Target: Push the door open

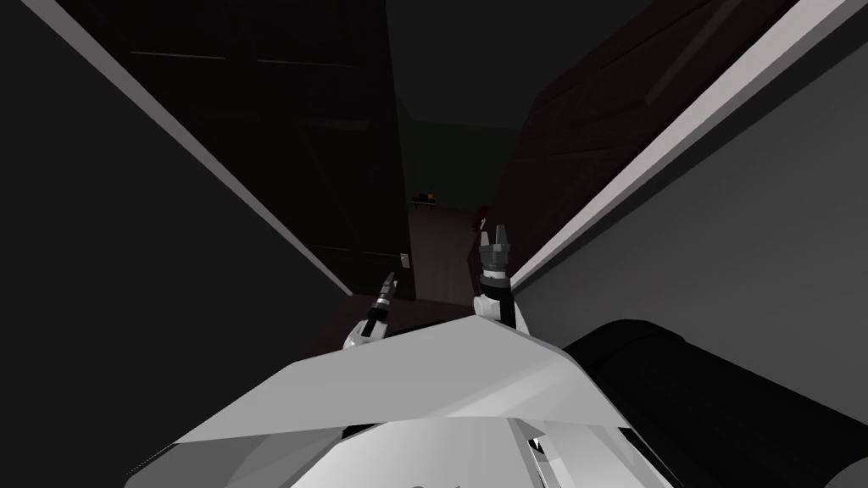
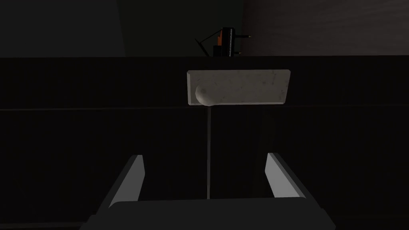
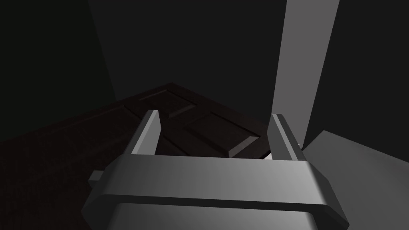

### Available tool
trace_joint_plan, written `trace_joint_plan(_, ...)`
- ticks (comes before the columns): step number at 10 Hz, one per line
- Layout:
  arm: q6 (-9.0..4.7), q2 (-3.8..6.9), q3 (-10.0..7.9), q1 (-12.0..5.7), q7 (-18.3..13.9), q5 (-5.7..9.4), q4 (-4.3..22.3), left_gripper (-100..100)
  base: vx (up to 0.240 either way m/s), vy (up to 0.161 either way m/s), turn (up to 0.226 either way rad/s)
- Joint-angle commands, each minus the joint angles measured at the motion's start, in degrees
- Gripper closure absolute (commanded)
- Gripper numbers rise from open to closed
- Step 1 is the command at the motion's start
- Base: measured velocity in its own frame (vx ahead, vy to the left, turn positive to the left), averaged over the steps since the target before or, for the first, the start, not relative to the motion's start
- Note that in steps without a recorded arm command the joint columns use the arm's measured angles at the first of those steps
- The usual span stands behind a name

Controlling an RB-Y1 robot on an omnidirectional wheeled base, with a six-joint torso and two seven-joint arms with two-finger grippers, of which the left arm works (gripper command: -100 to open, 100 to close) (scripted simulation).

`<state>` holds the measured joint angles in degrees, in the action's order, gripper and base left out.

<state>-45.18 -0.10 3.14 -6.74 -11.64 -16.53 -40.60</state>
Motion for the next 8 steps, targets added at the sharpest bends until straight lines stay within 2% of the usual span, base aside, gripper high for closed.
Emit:
trace_joint_plan(1, -0.43, -0.37, 0.0, -0.62, -0.2, -0.17, 1.7, -100, 0.096, -0.004, 0.001)
trace_joint_plan(2, -0.09, -0.26, 0.06, -0.24, -0.1, -0.14, 0.7, -100, 0.046, -0.002, 0.001)
trace_joint_plan(3, -0.08, 1.05, -0.08, -0.38, 0.1, 0.04, 1.0, -100, 0.116, -0.042, -0.036)
trace_joint_plan(5, -0.06, 1.75, -0.26, -0.51, 0.3, 0.28, 1.3, -100, 0.189, -0.062, -0.024)
trace_joint_plan(8, -0.04, 1.38, -0.56, -0.73, 0.7, 0.67, 1.8, -100, 0.2, -0.037, -0.03)
